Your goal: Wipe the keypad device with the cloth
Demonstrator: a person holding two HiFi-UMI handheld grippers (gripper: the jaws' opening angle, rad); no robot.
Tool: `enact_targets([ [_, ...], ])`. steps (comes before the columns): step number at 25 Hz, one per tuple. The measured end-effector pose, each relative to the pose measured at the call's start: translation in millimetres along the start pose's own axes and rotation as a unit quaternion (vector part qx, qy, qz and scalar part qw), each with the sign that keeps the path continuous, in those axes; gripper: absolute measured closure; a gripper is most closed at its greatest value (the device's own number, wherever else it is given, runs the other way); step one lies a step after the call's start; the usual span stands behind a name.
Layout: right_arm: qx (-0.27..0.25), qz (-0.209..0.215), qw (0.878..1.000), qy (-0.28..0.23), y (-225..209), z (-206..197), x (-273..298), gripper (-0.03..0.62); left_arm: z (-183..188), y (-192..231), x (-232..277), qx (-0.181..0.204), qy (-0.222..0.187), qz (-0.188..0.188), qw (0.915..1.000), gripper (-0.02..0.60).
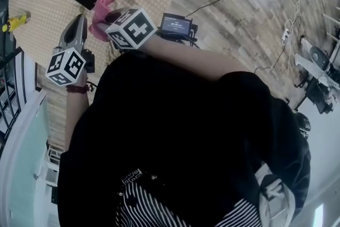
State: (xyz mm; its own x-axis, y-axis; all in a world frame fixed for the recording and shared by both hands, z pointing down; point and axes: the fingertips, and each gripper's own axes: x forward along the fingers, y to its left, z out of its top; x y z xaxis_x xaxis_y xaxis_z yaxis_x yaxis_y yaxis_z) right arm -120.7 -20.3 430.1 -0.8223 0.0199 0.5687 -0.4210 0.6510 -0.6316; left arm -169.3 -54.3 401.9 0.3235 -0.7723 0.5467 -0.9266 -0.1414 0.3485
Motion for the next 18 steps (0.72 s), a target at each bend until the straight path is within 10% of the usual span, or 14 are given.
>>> enact_targets([
  [18,-0.095,0.038,0.994,-0.028,64.8,-0.5,-2.7,0.551,-25.7,-5.8,-71.3,-0.031,-0.075,0.057,0.995,0.578],
])
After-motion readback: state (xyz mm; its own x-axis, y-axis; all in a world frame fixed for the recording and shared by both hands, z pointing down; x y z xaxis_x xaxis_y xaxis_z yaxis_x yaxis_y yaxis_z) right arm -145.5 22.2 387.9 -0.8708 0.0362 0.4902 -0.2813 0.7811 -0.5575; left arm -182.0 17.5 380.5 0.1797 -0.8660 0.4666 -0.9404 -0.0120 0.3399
